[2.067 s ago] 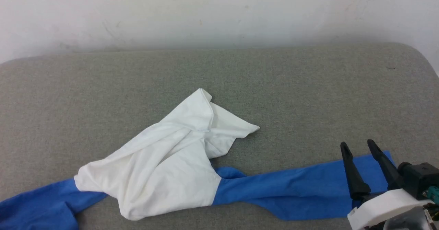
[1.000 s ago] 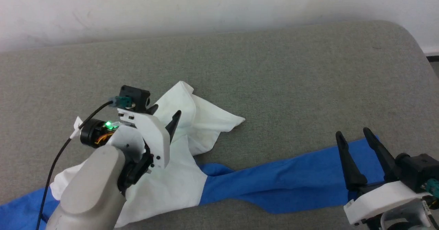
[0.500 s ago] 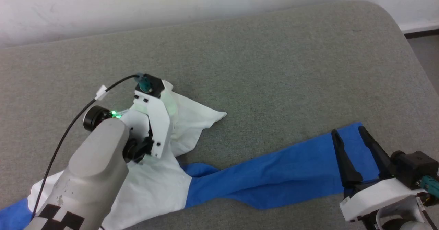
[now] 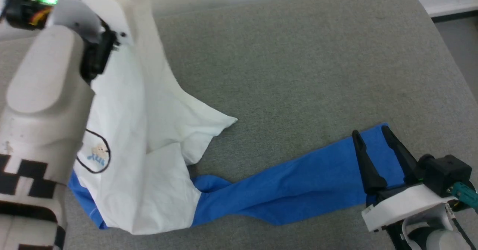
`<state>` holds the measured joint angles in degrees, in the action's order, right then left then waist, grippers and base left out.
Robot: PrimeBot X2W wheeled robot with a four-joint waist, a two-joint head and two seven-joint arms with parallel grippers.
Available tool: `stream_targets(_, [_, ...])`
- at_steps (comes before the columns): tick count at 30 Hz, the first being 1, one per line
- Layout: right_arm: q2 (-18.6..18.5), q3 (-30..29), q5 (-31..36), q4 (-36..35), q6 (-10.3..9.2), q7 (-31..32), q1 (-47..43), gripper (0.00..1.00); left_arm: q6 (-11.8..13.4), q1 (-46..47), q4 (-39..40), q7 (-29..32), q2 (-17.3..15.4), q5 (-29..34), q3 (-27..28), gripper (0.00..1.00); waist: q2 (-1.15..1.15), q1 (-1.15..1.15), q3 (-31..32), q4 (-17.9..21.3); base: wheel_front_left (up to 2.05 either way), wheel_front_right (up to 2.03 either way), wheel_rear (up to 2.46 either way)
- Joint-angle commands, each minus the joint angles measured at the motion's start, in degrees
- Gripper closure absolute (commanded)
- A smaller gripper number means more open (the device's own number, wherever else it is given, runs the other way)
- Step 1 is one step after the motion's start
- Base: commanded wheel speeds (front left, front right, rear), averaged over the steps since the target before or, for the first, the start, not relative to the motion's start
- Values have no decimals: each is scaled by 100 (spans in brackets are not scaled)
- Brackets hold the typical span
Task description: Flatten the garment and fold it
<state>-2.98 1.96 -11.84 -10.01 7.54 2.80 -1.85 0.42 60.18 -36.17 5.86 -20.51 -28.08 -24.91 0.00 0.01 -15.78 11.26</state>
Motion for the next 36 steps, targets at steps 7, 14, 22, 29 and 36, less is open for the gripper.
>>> stream_targets(7, [11, 218, -136, 212, -5, -169, 292, 0, 150, 40, -1309, -288, -114, 20, 105, 100, 0, -1, -396, 288, 0, 0, 0])
stream_targets(14, [11, 299, -113, 372, -5, -270, 387, 0, -143, -277, -1939, -726, 155, -320, 238, 0, 0, -1, -295, 112, 0, 0, 0])
stream_targets(22, [11, 278, 8, 379, -5, -194, 154, 0, -93, -1293, -1189, -2054, 226, -321, 478, 0, 0, -1, 361, -253, 0, 0, 0])
stream_targets(29, [11, 205, 96, 236, -5, 25, -140, 0, 545, -3358, 1539, -2084, 207, 252, 1318, 0, 0, -1, 725, -581, 0, 0, 0])
stream_targets(36, [11, 169, 144, 179, -5, 210, -305, 0, 591, -5180, 3418, -2085, 547, 606, 2113, 0, 0, -1, 867, -872, 0, 0, 0])
